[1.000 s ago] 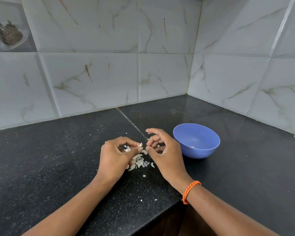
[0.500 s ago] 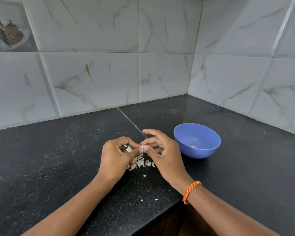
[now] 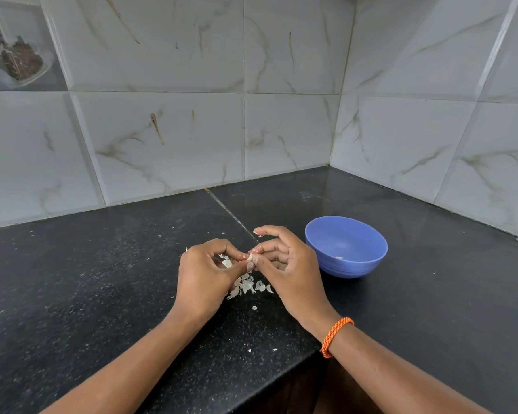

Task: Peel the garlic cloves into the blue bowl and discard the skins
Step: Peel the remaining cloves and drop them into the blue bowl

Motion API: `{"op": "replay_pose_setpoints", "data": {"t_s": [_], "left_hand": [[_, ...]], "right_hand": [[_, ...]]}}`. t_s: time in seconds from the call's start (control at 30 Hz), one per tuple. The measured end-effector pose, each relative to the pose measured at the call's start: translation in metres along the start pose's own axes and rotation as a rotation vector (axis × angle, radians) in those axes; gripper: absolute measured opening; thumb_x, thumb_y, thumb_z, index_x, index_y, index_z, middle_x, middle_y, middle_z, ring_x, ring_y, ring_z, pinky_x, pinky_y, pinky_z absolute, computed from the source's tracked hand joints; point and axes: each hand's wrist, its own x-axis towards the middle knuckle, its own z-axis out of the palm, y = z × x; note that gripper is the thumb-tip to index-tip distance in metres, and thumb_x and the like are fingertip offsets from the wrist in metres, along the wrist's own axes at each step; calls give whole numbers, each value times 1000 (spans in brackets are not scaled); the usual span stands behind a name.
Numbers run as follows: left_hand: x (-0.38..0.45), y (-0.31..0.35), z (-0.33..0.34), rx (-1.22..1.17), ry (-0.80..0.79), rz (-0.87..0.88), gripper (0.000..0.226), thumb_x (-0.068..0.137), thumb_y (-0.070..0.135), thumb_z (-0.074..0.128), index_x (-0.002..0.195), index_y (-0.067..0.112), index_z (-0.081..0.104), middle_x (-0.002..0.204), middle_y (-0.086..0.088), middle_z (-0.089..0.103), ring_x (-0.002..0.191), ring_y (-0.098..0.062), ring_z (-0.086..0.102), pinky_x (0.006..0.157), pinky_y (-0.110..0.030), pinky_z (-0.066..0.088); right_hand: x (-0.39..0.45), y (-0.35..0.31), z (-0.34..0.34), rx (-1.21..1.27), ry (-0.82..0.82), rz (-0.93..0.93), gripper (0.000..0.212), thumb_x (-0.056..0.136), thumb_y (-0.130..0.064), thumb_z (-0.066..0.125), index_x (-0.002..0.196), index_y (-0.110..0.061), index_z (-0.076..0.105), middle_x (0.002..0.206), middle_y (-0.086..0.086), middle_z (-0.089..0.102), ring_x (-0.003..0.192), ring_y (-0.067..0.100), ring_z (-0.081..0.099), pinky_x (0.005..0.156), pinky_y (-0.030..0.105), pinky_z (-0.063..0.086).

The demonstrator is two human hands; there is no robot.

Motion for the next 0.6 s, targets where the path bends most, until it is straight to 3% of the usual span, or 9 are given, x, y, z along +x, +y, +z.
{"op": "replay_pose_setpoints", "data": {"t_s": [0.3,0.4,0.6], "left_hand": [[1,-1,-1,31,-23,13,21,84,29,93,73,35,76,79,9,76,61,-32,67,64,-56,59],[2,-2,-1,54,-31,25,18,87,27,90,76,37,80,85,14,79,59,-27,68,65,-57,59],[3,-3,-2,76,-41,43,17,89,28,88,76,35,79,89,14,78,56,-22,67,64,-56,59]], "right_hand": [[0,0,0,40,-13,-2,40,96,-2,74,130,-22,68,94,0,75,86,16,78,78,29,63],[1,3,0,41,-12,-3,41,97,-3,74,131,-24,67,95,0,75,88,18,78,82,34,65],[1,5,1,41,-8,-18,42,96,-4,77,133,-23,67,96,-1,76,90,17,78,81,28,63]]}}
